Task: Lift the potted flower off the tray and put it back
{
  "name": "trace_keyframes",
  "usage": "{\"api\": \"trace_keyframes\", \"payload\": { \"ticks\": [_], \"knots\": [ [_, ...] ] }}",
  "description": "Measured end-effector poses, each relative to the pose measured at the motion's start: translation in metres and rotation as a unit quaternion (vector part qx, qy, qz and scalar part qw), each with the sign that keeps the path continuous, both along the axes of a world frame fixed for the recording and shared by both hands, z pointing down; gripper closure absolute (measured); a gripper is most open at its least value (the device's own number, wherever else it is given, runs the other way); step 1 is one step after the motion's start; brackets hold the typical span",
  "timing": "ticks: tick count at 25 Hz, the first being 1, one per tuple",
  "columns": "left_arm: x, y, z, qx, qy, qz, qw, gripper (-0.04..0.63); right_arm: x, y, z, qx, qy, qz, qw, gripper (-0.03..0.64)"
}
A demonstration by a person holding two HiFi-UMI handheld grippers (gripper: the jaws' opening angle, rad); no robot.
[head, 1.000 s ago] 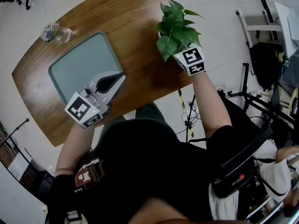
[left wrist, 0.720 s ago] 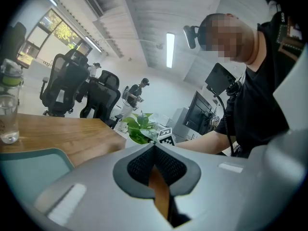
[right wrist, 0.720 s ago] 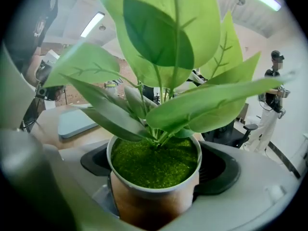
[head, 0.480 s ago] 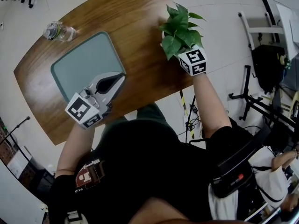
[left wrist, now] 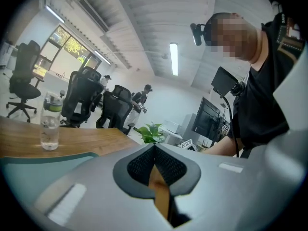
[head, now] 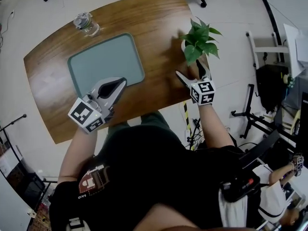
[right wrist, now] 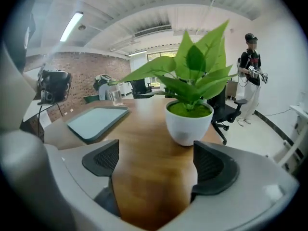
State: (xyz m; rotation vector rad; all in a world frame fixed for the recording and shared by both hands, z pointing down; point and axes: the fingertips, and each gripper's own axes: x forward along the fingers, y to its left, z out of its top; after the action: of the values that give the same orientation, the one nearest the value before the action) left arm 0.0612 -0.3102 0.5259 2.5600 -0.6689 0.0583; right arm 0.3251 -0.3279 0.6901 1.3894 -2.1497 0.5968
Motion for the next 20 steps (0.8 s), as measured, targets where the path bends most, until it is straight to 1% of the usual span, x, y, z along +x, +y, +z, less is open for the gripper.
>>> {"api": "trace_keyframes", "payload": {
  "ticks": [3,5,8,9,12,15,17,20],
  "knots": [
    [-0.034,0.003,-0.002,0.002,0.000,-0.030,0.9996,0.595,-0.045,0.019,-0.002,-0.014,-0.024,-0.023,0.999,0.147],
    [-0.058,0.005,-0.004,0.003,0.002,-0.050,0.9987,0.595,-0.085,0.025,-0.006,-0.016,-0.034,-0.061,0.997,0.172],
    [-0.094,0.010,-0.005,0.002,0.003,-0.080,0.9968,0.595,-0.145,0.020,-0.020,-0.006,-0.051,-0.118,0.992,0.222],
    [-0.105,0.012,-0.005,0.002,0.002,-0.089,0.9960,0.595,-0.164,0.017,-0.028,-0.001,-0.061,-0.135,0.989,0.246],
    [-0.139,0.018,-0.004,0.001,0.001,-0.119,0.9928,0.595,-0.218,0.005,-0.052,0.019,-0.098,-0.180,0.978,0.284],
    [-0.172,0.018,-0.003,0.002,0.001,-0.157,0.9877,0.595,-0.264,-0.007,-0.071,0.033,-0.124,-0.217,0.968,0.353],
    [-0.191,0.019,-0.003,0.002,0.002,-0.181,0.9835,0.595,-0.293,-0.012,-0.081,0.039,-0.141,-0.240,0.960,0.376],
    [-0.219,0.017,-0.003,0.005,-0.003,-0.208,0.9780,0.595,-0.326,-0.023,-0.096,0.046,-0.166,-0.250,0.953,0.471]
  ]
}}
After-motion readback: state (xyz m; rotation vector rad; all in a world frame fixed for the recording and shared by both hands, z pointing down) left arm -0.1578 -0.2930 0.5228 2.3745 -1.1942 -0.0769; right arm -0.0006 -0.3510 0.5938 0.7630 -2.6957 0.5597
